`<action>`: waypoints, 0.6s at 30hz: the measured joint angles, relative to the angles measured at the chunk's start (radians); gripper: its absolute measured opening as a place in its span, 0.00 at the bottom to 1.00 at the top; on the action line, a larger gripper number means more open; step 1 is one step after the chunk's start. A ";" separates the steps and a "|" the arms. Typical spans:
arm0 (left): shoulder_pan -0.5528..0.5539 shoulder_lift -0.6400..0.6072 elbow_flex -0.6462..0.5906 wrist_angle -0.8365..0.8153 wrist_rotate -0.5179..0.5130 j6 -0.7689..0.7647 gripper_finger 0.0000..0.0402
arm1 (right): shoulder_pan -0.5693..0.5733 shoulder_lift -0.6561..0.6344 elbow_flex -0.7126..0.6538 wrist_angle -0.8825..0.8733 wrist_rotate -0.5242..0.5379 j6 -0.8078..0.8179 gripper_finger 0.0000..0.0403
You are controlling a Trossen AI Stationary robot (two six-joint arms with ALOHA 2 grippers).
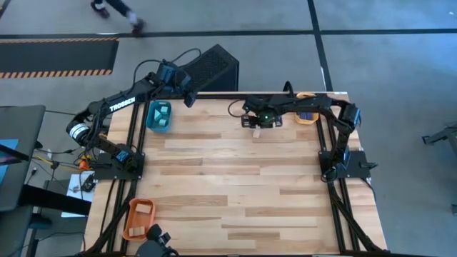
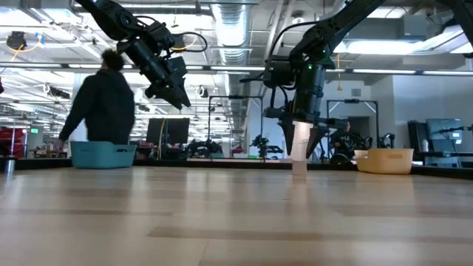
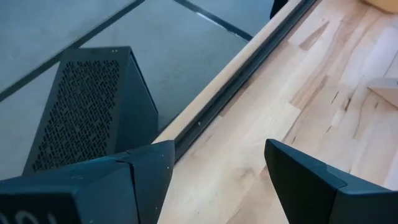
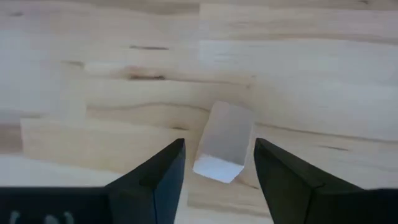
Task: Sort & place blocks by color
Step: Put the brown block into the orange bin
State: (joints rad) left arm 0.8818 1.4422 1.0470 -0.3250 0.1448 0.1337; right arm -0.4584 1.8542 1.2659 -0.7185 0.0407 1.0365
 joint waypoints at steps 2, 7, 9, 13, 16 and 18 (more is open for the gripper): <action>0.000 0.000 0.000 0.015 0.000 0.000 0.59 | 0.008 0.000 0.000 -0.003 0.023 0.036 0.56; 0.000 0.000 0.000 0.030 0.000 0.000 0.59 | 0.012 0.035 0.001 0.008 0.028 0.069 0.65; 0.000 0.000 0.000 0.028 0.001 0.000 0.59 | 0.010 0.059 0.000 0.007 0.014 0.074 0.67; 0.000 0.000 0.000 0.025 0.005 0.000 0.59 | 0.016 0.101 0.000 0.015 0.003 0.068 0.68; 0.000 0.000 0.000 0.024 0.008 0.002 0.59 | 0.021 0.119 0.005 0.020 0.001 0.055 0.66; -0.003 0.000 0.000 0.023 0.013 0.002 0.59 | 0.026 0.121 0.005 0.016 -0.001 0.036 0.60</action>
State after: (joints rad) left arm 0.8783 1.4422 1.0470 -0.3025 0.1582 0.1360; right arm -0.4323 1.9755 1.2709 -0.7026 0.0399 1.0722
